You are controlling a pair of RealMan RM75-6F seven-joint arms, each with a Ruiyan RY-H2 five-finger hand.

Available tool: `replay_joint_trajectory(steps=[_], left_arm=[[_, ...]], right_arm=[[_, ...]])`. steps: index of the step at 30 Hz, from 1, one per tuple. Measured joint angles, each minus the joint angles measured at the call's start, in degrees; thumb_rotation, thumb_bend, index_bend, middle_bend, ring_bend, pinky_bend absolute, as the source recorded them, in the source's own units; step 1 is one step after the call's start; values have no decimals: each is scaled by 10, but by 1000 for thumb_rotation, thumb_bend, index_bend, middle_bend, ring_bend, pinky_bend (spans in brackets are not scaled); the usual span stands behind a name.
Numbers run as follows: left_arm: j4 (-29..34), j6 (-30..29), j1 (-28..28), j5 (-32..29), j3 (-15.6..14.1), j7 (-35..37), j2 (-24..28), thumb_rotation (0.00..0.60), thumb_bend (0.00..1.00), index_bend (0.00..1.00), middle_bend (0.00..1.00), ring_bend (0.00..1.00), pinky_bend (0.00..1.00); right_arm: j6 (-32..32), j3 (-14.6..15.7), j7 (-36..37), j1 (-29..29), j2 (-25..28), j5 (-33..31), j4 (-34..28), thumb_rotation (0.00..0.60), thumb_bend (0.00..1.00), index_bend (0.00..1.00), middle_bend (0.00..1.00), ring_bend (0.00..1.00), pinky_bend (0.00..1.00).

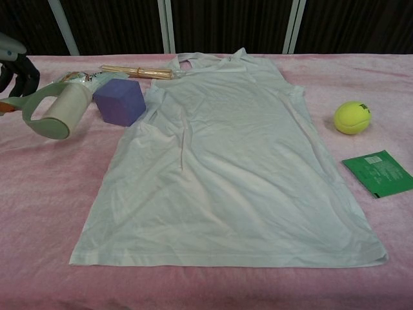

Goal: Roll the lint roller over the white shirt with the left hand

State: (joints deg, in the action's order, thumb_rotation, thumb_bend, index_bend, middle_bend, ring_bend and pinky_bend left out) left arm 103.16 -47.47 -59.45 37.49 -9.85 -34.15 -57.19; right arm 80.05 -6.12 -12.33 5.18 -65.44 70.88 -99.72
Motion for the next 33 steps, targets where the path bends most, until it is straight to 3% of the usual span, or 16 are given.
replay_joint_trajectory(steps=[10, 19, 22, 25, 27, 30, 33], left_arm=[[-139, 14, 50, 112, 11, 55, -94, 600, 579, 606, 612, 446, 612], [-176, 34, 47, 104, 17, 29, -134, 600, 563, 557, 567, 426, 613], [-179, 39, 45, 86, 18, 21, -139, 600, 471, 483, 482, 373, 600], [-177, 46, 39, 57, 17, 6, -140, 600, 292, 350, 332, 285, 560], [-173, 48, 34, 34, 15, -6, -139, 600, 175, 230, 197, 162, 487], [-163, 47, 25, -10, 11, -27, -138, 600, 93, 114, 86, 17, 366], [-150, 42, 15, -57, 8, -46, -136, 600, 86, 82, 49, 0, 338]], right_arm=[[-1, -3, 3, 0, 1, -4, 2, 600, 263, 183, 15, 154, 208], [-2, -1, 5, 0, 3, -1, 0, 600, 262, 183, 17, 153, 209], [-2, -1, 5, 0, 3, -1, 0, 600, 263, 183, 21, 153, 209], [-3, -1, 6, 0, 3, -2, 0, 600, 263, 183, 21, 154, 209], [-3, -1, 7, 0, 3, -1, 1, 600, 263, 183, 21, 153, 209], [-2, -1, 7, 0, 3, 0, 1, 600, 263, 183, 21, 153, 209], [-3, -1, 6, 0, 3, 0, 1, 600, 263, 183, 21, 154, 209]])
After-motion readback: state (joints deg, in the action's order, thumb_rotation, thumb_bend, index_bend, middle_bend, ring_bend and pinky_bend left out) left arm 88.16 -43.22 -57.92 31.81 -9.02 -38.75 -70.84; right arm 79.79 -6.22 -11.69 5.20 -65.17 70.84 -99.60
